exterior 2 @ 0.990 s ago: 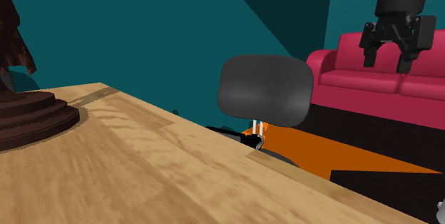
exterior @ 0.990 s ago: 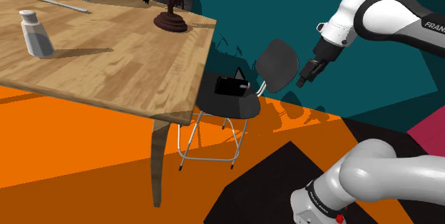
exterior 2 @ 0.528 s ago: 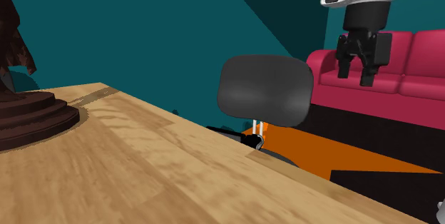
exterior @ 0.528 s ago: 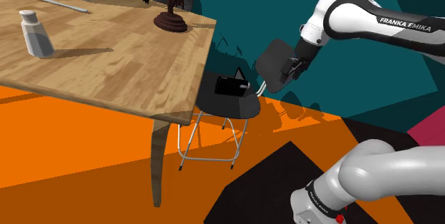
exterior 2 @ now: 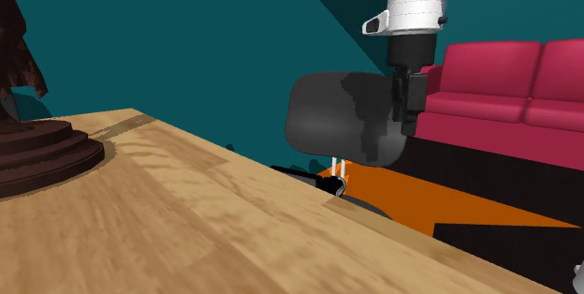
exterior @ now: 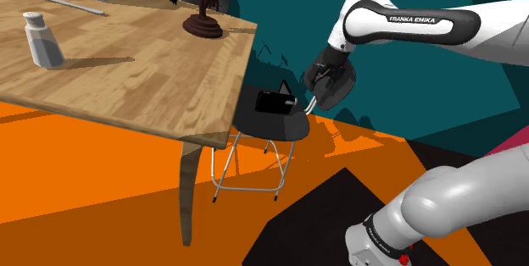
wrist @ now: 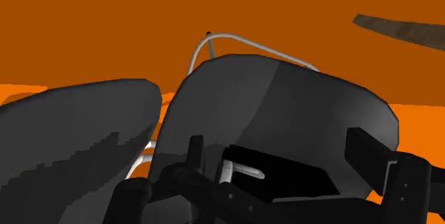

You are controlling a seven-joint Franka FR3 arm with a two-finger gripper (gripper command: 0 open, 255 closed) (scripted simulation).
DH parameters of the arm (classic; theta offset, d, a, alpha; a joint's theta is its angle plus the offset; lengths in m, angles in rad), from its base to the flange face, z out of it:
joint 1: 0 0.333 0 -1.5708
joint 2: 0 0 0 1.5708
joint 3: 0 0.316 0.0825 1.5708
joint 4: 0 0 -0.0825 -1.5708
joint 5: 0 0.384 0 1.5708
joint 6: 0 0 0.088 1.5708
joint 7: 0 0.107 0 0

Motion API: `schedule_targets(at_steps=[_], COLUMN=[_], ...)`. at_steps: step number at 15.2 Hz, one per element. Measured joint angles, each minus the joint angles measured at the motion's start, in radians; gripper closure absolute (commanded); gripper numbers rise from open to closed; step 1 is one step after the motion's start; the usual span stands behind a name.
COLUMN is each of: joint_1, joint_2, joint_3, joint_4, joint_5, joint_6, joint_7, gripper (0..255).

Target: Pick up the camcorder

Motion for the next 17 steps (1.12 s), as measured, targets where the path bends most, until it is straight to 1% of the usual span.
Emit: schedule_targets(at_steps=[9,13,17], joint_1=[-0.029,-0.044,-0.062], joint_2=[0.362,0.522,0.694], joint_3=[-0.02,-0.036,-0.051], joint_4=[0.272,0.43,0.62], joint_5=[0.004,0.012,0.026], joint_6=[0.07,0.064,0.037], joint_7=[0.1,0.135,0.167], gripper=[0,0,0])
